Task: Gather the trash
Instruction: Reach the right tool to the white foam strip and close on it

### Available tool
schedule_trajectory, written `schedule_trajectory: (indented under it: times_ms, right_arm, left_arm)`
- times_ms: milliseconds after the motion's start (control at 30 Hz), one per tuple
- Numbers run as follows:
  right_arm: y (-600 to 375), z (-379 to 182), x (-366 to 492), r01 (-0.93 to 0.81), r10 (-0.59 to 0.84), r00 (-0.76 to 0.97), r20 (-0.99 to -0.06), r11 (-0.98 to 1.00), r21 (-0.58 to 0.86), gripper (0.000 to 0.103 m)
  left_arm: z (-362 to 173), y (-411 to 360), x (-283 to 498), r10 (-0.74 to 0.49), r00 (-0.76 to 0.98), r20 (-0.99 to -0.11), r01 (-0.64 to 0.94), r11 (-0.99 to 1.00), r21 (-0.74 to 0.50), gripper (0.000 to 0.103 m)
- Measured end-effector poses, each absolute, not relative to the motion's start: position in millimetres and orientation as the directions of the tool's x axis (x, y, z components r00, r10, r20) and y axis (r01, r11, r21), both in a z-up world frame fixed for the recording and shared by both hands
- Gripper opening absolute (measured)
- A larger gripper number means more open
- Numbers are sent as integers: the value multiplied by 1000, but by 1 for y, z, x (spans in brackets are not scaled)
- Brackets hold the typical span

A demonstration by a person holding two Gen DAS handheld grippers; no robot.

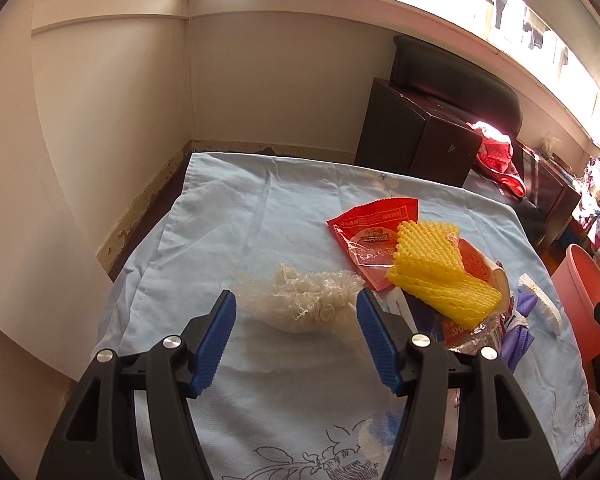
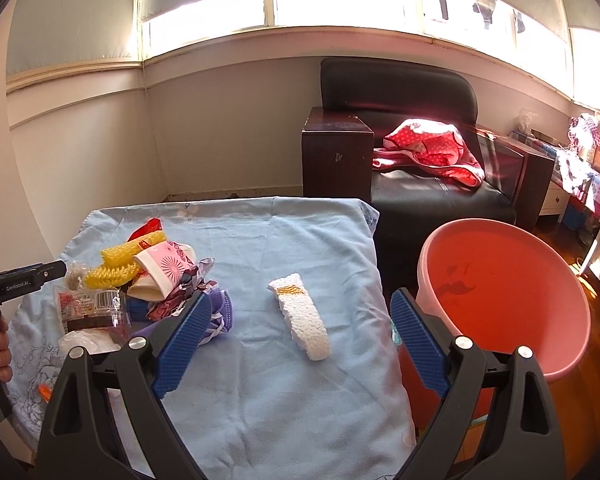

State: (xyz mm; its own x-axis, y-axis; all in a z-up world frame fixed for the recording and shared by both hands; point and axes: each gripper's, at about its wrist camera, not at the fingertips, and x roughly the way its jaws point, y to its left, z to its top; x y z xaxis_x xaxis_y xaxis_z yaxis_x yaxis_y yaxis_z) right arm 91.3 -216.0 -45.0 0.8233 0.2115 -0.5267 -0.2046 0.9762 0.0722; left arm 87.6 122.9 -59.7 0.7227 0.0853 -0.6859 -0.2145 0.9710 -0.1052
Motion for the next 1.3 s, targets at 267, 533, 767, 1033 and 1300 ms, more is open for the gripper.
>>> schedule_trajectory:
  times_ms: [267, 533, 767, 1033, 1300]
  right_arm:
    - [-209, -50, 101, -216, 214, 807, -551, 974, 63, 91]
    - [-207, -52, 109, -226, 231, 785, -575, 971, 81, 91]
    - [-207, -55, 115, -234, 240, 764, -600, 968, 89, 91]
    - [-208, -59, 132, -244, 247, 728, -639, 965, 96, 91]
    - [-199, -80, 152, -260, 225, 637, -738, 963, 68, 68]
  left_arm:
    - [-78, 133, 103, 25, 693, -721, -210, 963, -169, 62]
    - [-72, 124, 104, -28, 719, -694, -130, 976, -174, 14]
    - [-68, 126, 98, -46, 732, -680, -119, 974, -194, 0]
    - [-56, 127, 88, -56, 760, -647, -98, 975, -200, 0]
    - [-48, 130, 82, -79, 767, -637, -83, 972, -220, 0]
